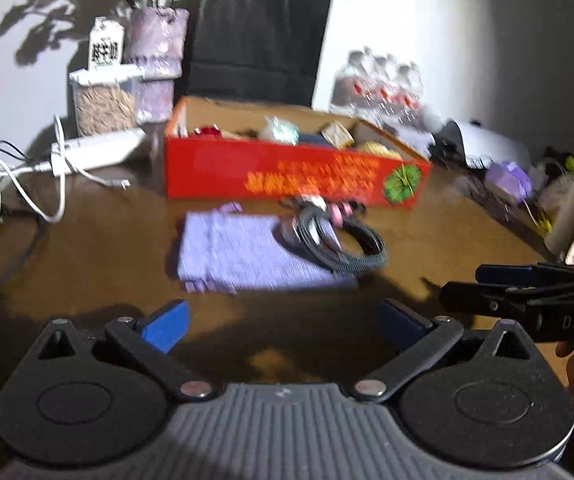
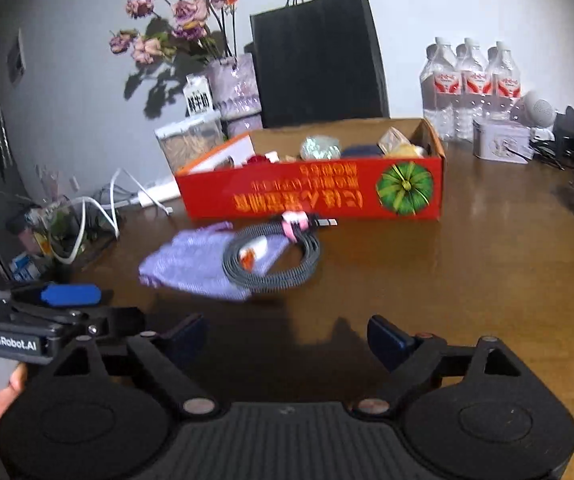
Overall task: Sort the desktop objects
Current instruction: 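Move both tools back toward the cable and purple pouch, then grasp the black braided cable with the left tool while the right tool grasps the grey round disc, then carry the cable and grey disc over the box with both tools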
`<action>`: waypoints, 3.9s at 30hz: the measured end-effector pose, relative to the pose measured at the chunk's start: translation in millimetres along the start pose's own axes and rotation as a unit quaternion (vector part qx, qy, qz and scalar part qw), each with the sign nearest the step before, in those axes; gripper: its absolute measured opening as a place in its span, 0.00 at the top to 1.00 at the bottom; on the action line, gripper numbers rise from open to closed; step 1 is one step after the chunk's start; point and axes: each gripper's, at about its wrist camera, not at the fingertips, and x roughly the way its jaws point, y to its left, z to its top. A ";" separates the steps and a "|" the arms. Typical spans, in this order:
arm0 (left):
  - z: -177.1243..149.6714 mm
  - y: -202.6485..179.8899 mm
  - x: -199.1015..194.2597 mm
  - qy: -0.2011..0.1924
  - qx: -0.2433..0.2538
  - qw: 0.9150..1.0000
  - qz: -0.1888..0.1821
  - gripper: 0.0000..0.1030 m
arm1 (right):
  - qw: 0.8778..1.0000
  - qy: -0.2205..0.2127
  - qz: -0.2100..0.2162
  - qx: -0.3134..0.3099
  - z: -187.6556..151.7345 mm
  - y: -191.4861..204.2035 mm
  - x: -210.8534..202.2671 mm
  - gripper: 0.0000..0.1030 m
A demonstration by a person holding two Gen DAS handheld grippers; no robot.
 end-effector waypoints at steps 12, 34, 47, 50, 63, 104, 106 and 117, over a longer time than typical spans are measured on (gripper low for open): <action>-5.4 -25.5 7.8 -0.009 0.050 0.999 -0.012 0.00 | 0.999 -0.008 -0.021 0.022 -4.3 -13.1 -5.9 0.15; 61.2 -82.9 132.8 0.044 0.179 0.983 -0.009 0.00 | 0.996 -0.012 -0.065 0.057 29.6 -60.7 20.8 0.16; 84.9 -61.2 71.8 -0.013 0.096 0.994 -0.043 0.24 | 0.997 -0.003 -0.047 0.064 14.1 -63.3 16.4 0.16; 104.2 -29.2 46.8 -0.008 0.007 0.994 -0.110 0.90 | 0.998 0.001 -0.035 0.052 12.0 -52.2 17.7 0.16; 57.8 24.0 32.0 0.004 0.018 1.000 -0.024 0.30 | 1.000 0.017 -0.010 0.004 19.1 -8.0 32.3 0.17; -3.0 13.3 10.8 0.040 0.085 0.995 0.017 0.35 | 0.996 0.041 0.077 -0.006 57.1 24.9 88.9 0.62; 1.0 13.0 19.4 0.045 0.093 0.994 0.024 0.40 | 0.995 0.043 0.090 -0.022 62.4 33.8 92.8 0.52; -5.0 10.4 11.1 0.039 0.110 0.993 -0.004 0.83 | 0.992 0.072 0.051 -0.088 71.4 65.7 143.0 0.64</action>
